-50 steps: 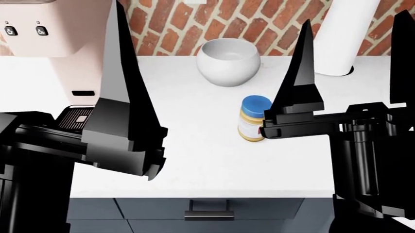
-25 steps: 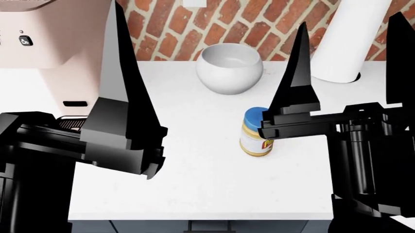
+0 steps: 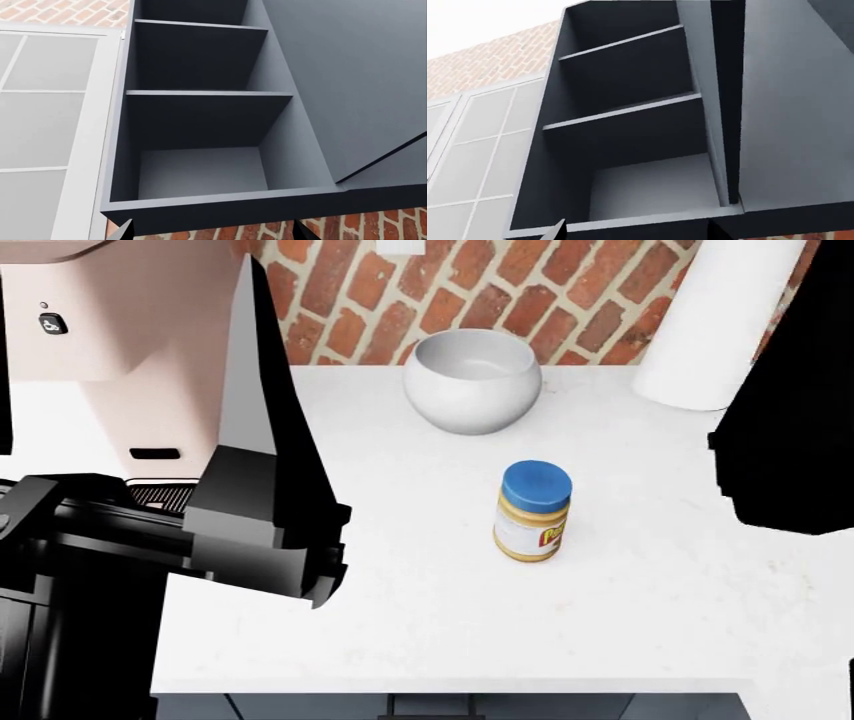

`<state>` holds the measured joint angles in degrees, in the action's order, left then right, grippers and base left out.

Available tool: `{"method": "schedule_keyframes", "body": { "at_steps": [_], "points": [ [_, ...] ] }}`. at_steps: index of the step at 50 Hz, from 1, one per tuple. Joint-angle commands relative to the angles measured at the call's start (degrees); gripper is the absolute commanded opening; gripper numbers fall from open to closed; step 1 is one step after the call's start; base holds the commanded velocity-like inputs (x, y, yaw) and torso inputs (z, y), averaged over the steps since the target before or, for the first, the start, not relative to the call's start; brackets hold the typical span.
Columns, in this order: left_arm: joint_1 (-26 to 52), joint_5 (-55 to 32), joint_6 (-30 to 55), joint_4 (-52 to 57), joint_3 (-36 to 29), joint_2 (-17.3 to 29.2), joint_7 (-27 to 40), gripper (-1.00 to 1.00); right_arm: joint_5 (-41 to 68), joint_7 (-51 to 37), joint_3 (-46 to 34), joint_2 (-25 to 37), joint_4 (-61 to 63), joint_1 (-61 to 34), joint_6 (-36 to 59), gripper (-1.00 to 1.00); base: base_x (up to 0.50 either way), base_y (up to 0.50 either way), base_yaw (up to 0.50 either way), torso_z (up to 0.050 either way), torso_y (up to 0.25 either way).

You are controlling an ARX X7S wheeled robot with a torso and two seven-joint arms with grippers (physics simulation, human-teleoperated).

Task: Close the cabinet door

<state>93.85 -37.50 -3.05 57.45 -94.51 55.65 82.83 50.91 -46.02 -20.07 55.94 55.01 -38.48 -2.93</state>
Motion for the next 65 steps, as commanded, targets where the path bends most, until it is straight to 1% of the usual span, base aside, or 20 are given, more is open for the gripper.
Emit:
{"method": "schedule_keyframes", "body": {
  "at_steps": [1,8,13,15,25,28,30,33,38,42,44,46,48,50,53,54,55,57,60,65],
  "points": [
    [-0.4,0.1,0.3,-0.1,0.2,-0.2,-0.1,1.00,18.3,-9.4,-0.6,14.3,-6.9,7.6,-21.2,1.00,0.00,0.00,0.00,0.000,0.000],
    [-0.5,0.1,0.5,0.0,0.3,-0.2,-0.1,1.00,19.7,-10.4,3.0,16.4,-8.3,12.5,-28.1,1.00,0.00,0.00,0.00,0.000,0.000],
    [-0.7,0.2,0.6,0.0,0.4,-0.3,-0.2,1.00,21.2,-7.5,7.6,16.3,-8.1,16.8,-37.7,1.00,0.00,0.00,0.00,0.000,0.000],
    [-0.8,0.3,0.7,-0.1,0.4,-0.3,-0.2,1.00,23.0,-4.6,9.4,16.2,-7.9,18.0,-41.5,1.00,0.00,0.00,0.00,0.000,0.000],
    [-1.3,0.4,0.8,-0.3,0.4,-0.4,-0.4,1.00,28.7,0.9,14.0,16.3,-7.7,17.9,-47.9,1.00,0.00,0.00,0.00,0.000,0.000],
    [-1.3,0.3,0.7,-0.3,0.6,-0.3,-0.5,1.00,29.1,0.9,16.7,16.5,-8.0,19.3,-50.0,1.00,0.00,0.00,0.00,0.000,0.000],
    [-1.4,0.3,0.7,-0.4,0.6,-0.3,-0.6,1.00,28.1,-0.9,19.8,16.7,-8.6,21.8,-51.3,1.00,0.00,0.00,0.00,0.000,0.000],
    [-1.4,0.2,0.8,-0.3,0.7,-0.4,-0.5,1.00,24.5,-8.3,26.4,16.2,-10.1,25.9,-51.5,1.00,0.00,0.00,0.00,0.000,0.000],
    [-1.6,0.3,0.9,-0.3,0.7,-0.4,-0.5,1.00,21.1,-13.5,31.6,15.4,-9.4,26.7,-50.3,1.00,0.00,0.00,0.00,0.000,0.000],
    [-2.0,0.4,0.6,-0.7,0.7,-0.3,-0.8,1.00,21.1,-13.9,29.0,15.4,-8.6,21.4,-49.9,1.00,0.00,0.00,0.00,0.000,0.000],
    [-2.1,0.4,0.5,-0.8,0.8,-0.3,-0.9,1.00,21.8,-13.2,25.8,15.4,-8.3,16.3,-49.1,1.00,0.00,0.00,0.00,0.000,0.000],
    [-2.2,0.5,0.6,-0.8,0.8,-0.5,-0.9,1.00,22.0,-11.9,19.3,15.2,-8.5,8.7,-44.3,1.00,0.00,0.00,0.00,0.000,0.000],
    [-2.3,0.6,0.9,-0.8,0.7,-0.8,-0.9,1.00,23.6,-9.2,9.2,11.8,-9.3,-5.1,-32.9,1.00,0.00,0.00,0.00,0.000,0.000],
    [-2.4,0.6,0.9,-0.8,0.7,-0.8,-1.0,1.00,22.7,-8.2,3.6,8.4,-11.3,-14.3,-24.3,1.00,0.00,0.00,0.00,0.000,0.000],
    [-2.6,0.7,0.8,-0.9,0.7,-0.8,-1.1,1.00,20.4,-5.6,-5.7,2.9,-19.1,-29.4,-7.7,1.00,0.00,0.00,0.00,0.000,0.000],
    [-2.6,0.7,0.9,-0.8,0.7,-0.9,-1.1,1.00,19.7,-3.3,-8.1,0.6,-22.2,-33.5,-4.0,1.00,0.00,0.00,0.00,0.000,0.000],
    [-2.6,0.7,0.9,-0.8,0.7,-0.9,-1.1,1.00,19.7,-2.9,-8.4,0.0,-22.9,-34.4,-3.3,1.00,0.00,0.00,0.00,0.000,0.000],
    [-2.6,0.7,0.9,-0.7,0.8,-0.7,-1.0,1.00,17.8,1.8,-12.1,-3.7,-29.6,-41.9,3.0,1.00,0.00,0.00,0.00,0.000,0.000],
    [-2.7,0.8,1.1,-0.5,0.8,-0.8,-1.0,1.00,15.0,5.1,-15.0,-7.1,-36.3,-48.5,7.8,1.00,0.00,0.00,0.00,0.000,0.000],
    [-2.7,0.8,1.4,-0.2,1.0,-0.9,-0.9,1.00,11.0,9.0,-17.8,-11.1,-44.0,-55.2,11.5,1.00,0.00,0.00,0.01,0.003,0.000]
  ]
}}
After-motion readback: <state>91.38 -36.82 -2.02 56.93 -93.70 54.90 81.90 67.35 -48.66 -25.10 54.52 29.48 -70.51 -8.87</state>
